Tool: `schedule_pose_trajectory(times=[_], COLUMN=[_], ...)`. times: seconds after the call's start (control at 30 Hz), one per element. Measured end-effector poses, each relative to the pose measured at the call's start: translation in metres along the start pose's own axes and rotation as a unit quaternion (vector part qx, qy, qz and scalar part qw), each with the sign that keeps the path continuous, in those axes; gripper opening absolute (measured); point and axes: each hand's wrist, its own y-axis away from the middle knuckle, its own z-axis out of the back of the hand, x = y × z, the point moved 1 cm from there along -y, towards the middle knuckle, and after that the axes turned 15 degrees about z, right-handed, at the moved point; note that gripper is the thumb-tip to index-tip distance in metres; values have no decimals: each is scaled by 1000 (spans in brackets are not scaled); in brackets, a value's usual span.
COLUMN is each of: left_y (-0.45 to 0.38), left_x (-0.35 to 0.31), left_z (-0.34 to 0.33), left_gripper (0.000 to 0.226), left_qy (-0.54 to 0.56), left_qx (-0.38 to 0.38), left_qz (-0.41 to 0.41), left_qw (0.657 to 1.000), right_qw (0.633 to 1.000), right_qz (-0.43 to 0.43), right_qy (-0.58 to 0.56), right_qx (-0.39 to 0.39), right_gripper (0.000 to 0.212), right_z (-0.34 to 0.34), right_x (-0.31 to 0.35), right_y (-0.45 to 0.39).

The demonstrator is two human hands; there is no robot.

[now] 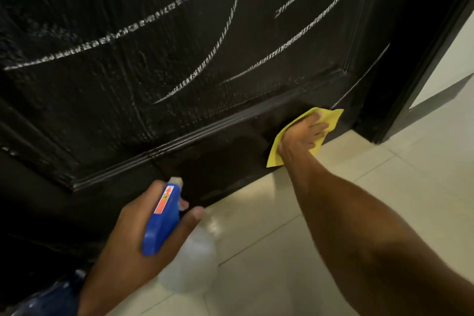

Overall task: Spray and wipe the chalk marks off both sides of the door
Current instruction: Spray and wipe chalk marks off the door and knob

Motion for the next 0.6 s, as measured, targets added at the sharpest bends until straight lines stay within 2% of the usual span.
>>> schedule_pose_trajectory(times=[0.07,0.17,0.23,0.33,0.43,0.5,0.6], left_y=[-16,-39,-46,-49,-54,-61,-74], left_x=[-13,-35,-43,-56,-65,-72,-80], left_z=[-6,-26,-35,-41,-45,-50,-64], left_gripper=[44,35,31,27,29,31,22], left_qy=[-21,-4,1,26,25,16,-7], left_qx=[-17,-1,5,1,0,5,29], left_qz=[-27,-64,-75,-69,-87,-104,-110], left_qw=[999,998,997,997,996,994,993], right_qw=[992,980,977,985,976,973,978], right_qz=[-52,-78,-105,-75,-93,-89,-59], right_qy=[-101,-182,-184,-144,-177,-197,-179], right_qx=[-62,-2,20,-65,-84,-82,-85], right_gripper=[60,69,68,67,71,70,64], right_z=[-6,-10,-7,29,65,70,54], right_x=[8,24,20,44,69,75,54], right_y=[41,111,90,-22,-101,-103,-61])
